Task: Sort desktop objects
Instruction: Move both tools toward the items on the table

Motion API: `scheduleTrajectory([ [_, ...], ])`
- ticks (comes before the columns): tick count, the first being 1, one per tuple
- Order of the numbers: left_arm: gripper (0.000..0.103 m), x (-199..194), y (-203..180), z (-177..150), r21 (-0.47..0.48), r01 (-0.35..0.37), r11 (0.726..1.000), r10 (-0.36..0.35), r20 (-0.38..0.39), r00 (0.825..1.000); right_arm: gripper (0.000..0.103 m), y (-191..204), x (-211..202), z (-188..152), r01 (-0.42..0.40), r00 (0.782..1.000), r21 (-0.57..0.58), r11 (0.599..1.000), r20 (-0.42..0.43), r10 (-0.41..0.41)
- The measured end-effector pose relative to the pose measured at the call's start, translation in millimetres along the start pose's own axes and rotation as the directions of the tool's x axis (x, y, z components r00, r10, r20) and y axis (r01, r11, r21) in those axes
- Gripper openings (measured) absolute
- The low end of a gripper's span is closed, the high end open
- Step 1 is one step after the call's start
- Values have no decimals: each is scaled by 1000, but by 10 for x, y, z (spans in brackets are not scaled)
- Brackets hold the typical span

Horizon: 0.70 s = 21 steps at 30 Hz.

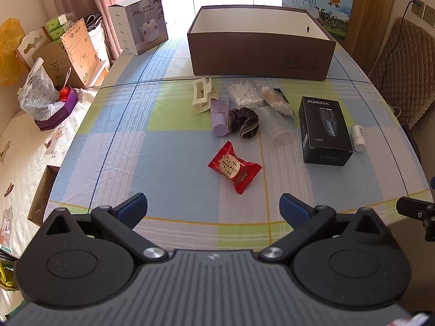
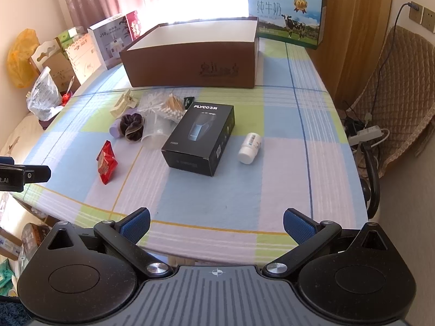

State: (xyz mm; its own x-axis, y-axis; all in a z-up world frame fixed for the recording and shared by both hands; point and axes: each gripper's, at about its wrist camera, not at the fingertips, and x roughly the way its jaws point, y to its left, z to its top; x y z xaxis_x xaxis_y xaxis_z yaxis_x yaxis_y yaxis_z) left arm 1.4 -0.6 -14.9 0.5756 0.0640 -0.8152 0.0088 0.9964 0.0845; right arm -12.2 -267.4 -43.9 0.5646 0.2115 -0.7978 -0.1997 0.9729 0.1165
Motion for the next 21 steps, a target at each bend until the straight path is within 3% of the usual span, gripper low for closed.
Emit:
scheduleTrajectory([
  [21, 102, 132, -2, 9, -3, 0, 1000, 0, -30, 1000, 101, -40, 81, 42, 11, 1000, -4, 1000, -14, -11],
])
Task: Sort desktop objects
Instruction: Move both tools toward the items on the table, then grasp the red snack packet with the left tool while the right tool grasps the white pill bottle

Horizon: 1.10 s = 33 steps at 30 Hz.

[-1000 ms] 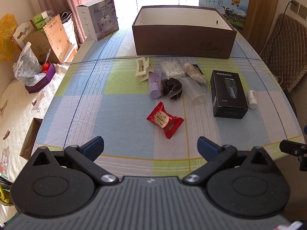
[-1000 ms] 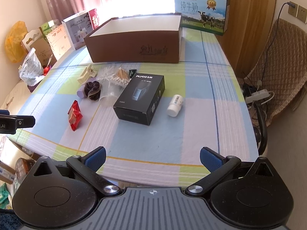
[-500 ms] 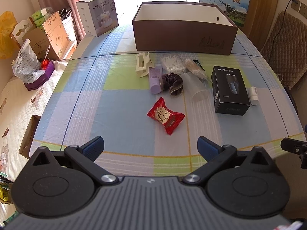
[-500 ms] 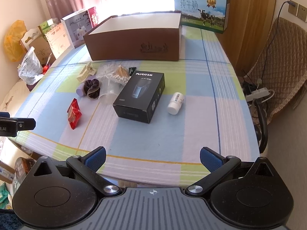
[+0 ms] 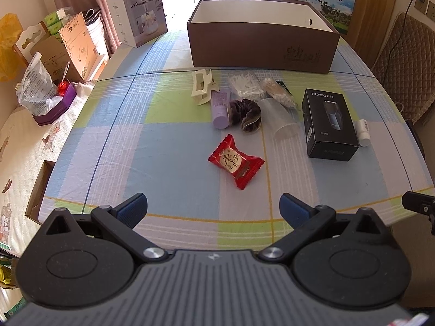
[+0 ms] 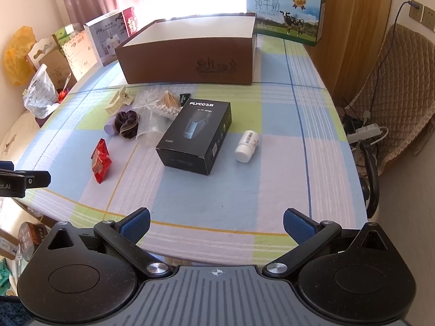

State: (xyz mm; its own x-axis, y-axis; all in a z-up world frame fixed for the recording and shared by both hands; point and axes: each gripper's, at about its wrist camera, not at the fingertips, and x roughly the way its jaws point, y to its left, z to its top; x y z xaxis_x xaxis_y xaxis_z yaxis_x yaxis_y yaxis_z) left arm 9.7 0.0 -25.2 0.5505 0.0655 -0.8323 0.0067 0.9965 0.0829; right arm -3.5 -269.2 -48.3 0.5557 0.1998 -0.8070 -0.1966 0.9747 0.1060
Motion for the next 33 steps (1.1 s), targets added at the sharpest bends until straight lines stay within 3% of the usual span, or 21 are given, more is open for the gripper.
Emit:
scheduleTrajectory([
  [18, 102, 252, 18, 173, 1, 34, 999, -34, -41, 999, 101, -98, 141, 141, 8, 1000, 28, 1000, -8, -7],
  [27, 102, 523, 29, 233, 0, 71, 997, -71, -75, 995, 101, -260, 320, 211, 43, 999, 65, 997, -18, -42],
  [33, 99, 734, 36, 266, 1, 56, 998, -55, -98, 994, 101, -380, 424, 247, 68, 997, 88, 994, -39, -65],
])
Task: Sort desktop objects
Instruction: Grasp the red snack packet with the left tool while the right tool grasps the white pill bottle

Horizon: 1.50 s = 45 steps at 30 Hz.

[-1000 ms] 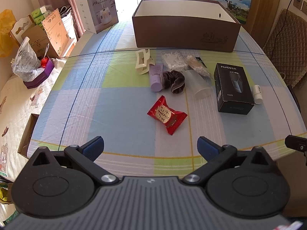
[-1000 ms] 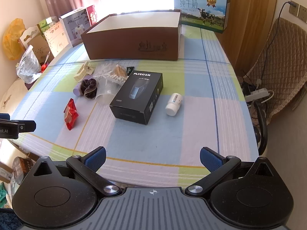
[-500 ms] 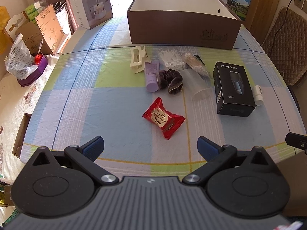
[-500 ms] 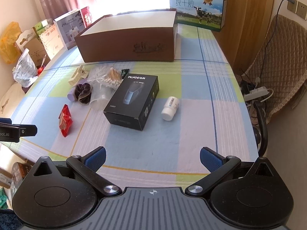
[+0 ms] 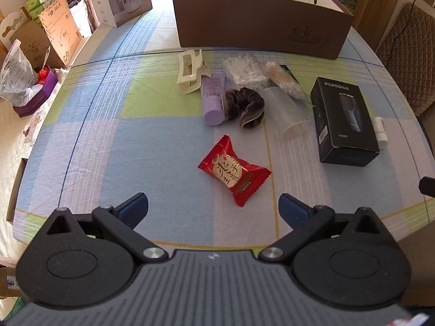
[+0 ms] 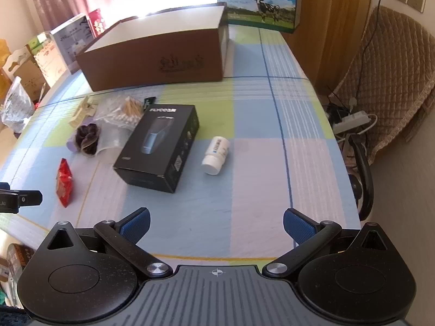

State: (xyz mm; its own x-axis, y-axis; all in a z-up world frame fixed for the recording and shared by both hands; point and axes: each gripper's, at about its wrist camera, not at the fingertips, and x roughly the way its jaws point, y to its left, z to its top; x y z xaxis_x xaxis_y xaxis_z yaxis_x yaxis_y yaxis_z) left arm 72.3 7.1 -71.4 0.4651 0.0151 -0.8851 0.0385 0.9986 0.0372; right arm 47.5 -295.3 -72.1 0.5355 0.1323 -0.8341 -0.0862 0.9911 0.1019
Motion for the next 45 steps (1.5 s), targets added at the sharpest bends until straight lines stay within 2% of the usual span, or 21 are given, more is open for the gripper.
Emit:
scheduleTrajectory([
  [10, 94, 269, -11, 92, -1, 14, 1000, -14, -26, 1000, 101, -119, 128, 104, 34, 999, 19, 999, -16, -34],
  [15, 88, 380, 9, 151, -48, 53, 997, -54, -16, 998, 101, -167, 195, 153, 43, 999, 28, 999, -24, -42],
  [20, 75, 487, 52, 205, -122, 99, 988, -102, -13, 995, 101, -198, 251, 185, 46, 998, 36, 998, -33, -45],
  [24, 60, 603, 103, 228, -177, 99, 979, -106, -30, 994, 101, -228, 290, 201, 48, 998, 42, 998, -38, -46],
  [33, 60, 690, 109, 271, -168, 105, 980, -108, -9, 994, 101, -271, 375, 249, 44, 998, 51, 998, -48, -41],
  [35, 58, 708, 94, 296, -119, 119, 986, -118, 13, 993, 101, -263, 397, 259, 40, 998, 49, 998, -50, -37],
  [37, 58, 720, 76, 327, -31, 128, 991, -128, 27, 991, 101, -263, 412, 267, 35, 998, 47, 998, -52, -32],
  [40, 59, 697, 124, 377, 28, 121, 992, -121, 10, 993, 101, -280, 424, 270, 34, 998, 47, 998, -52, -31],
  [42, 58, 658, 219, 419, -30, 125, 992, -125, -14, 992, 101, -312, 432, 269, 38, 998, 55, 998, -55, -35],
  [45, 59, 646, 313, 449, -142, 158, 977, -166, -48, 985, 101, -353, 458, 267, 44, 997, 66, 997, -63, -40],
])
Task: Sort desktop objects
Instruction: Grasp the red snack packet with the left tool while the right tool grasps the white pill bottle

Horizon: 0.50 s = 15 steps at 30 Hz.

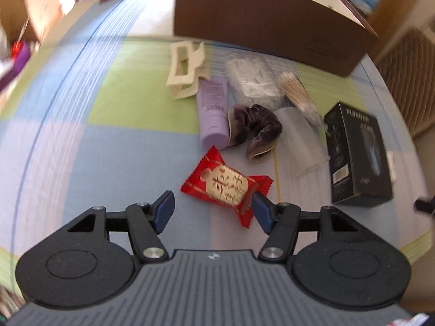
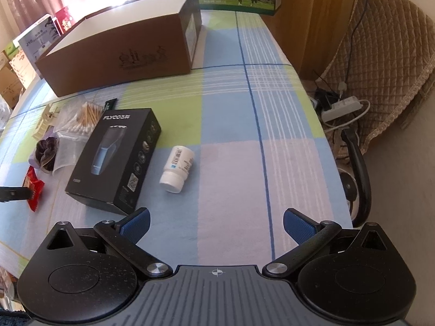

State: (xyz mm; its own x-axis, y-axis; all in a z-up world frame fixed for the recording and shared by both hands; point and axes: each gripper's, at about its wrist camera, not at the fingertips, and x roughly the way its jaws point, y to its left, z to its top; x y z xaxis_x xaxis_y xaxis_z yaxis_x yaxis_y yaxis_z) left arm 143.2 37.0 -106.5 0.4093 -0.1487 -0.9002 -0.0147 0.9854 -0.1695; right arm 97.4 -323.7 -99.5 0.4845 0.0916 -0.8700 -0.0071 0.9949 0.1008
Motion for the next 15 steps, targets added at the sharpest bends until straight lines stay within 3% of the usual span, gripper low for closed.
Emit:
scheduleTrajectory([
  [3, 59, 35, 11, 37, -120, 41, 992, -42, -7, 999, 101, -18, 5, 16, 3, 1000, 0, 1000, -2, -3],
  [8, 54, 142, 58, 104, -257, 15, 966, -12, 15, 1000, 101, -17, -2, 24, 8, 1000, -12, 1000, 4, -8],
  [12, 35, 188, 35, 116, -182, -30, 983, 34, 18, 999, 101, -32, 15, 26, 9, 1000, -7, 1000, 0, -9],
  [15, 31, 185, 38, 77, -96, -38, 995, 39, 18, 999, 101, -33, 33, 36, 8, 1000, -6, 1000, -1, -8],
])
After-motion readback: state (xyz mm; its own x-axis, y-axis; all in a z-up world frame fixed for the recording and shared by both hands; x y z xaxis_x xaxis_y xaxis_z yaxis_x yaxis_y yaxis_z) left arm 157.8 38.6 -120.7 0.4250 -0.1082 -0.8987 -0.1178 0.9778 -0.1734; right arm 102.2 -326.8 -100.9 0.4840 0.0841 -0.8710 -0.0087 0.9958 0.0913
